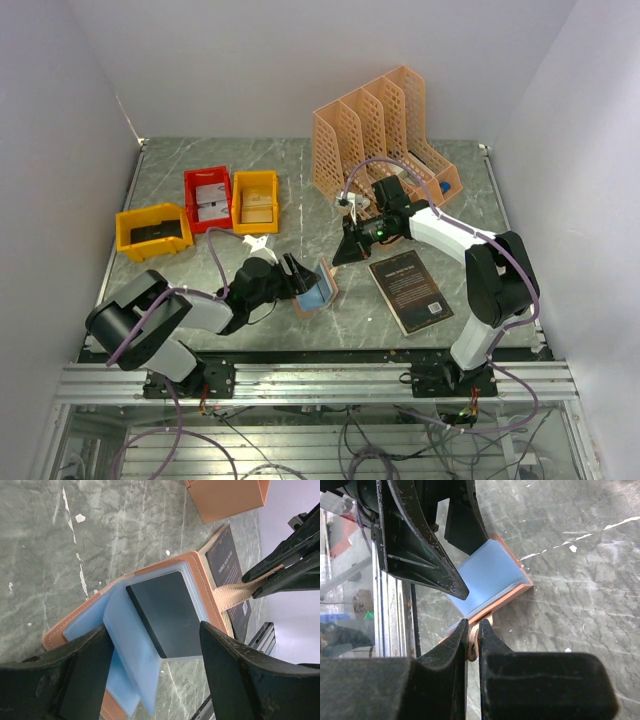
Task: Put the credit cards into the card holder
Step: Open the card holder at the center of the board.
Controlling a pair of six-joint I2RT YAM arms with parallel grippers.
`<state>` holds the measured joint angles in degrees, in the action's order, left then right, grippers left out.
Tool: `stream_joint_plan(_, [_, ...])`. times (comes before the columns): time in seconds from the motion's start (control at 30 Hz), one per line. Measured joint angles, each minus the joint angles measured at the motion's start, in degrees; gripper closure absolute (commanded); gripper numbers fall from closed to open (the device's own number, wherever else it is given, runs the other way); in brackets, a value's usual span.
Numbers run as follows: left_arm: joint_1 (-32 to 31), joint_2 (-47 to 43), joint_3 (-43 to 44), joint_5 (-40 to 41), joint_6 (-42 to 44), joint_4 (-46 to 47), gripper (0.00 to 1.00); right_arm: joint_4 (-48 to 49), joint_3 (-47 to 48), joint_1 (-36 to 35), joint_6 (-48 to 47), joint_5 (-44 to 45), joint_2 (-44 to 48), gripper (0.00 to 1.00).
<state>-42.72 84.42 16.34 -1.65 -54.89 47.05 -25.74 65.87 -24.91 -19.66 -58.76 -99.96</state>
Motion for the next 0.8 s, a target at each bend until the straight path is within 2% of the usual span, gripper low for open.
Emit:
stream_joint_plan(0.17, [0.0,1.0,0.1,-0.1,-0.4,0.7,0.23,0.1,0.0,0.0,0.2,0.3,0.0,1.0])
stream_joint_plan(0.3, [0.0,1.0,0.8,0.0,-0.4,-0.8,0.31,0.2,0.0,0.0,0.3,1.7,-0.1,1.0])
stream_joint_plan(0.4, [0.0,0.4,1.2,0.2,0.0,-3.0,0.47,0.2,0.0,0.0,0.3,3.6,-0.1,1.0])
stream_joint_plan(0.53, [0.0,-0.3,2.6,0.7,1.6,-7.2,0.87,0.1,0.0,0.1,-0.2,6.7,-0.1,1.0])
stream_joint_plan(0.57, [0.0,-0.3,3.1,0.7,1.9,-7.9,0.92,-0.1,0.0,0.1,-0.4,7.5,-0.1,1.0])
stream_joint_plan(0.7, [0.0,0.6,6.3,0.7,4.3,-12.0,0.93,-1.2,0.0,0.1,-1.9,11.9,-0.1,0.98])
stream_joint_plan(0.8, [0.0,1.4,8.5,0.7,6.8,-14.1,0.93,-1.8,0.0,0.1,-2.7,15.4,-0.1,0.84])
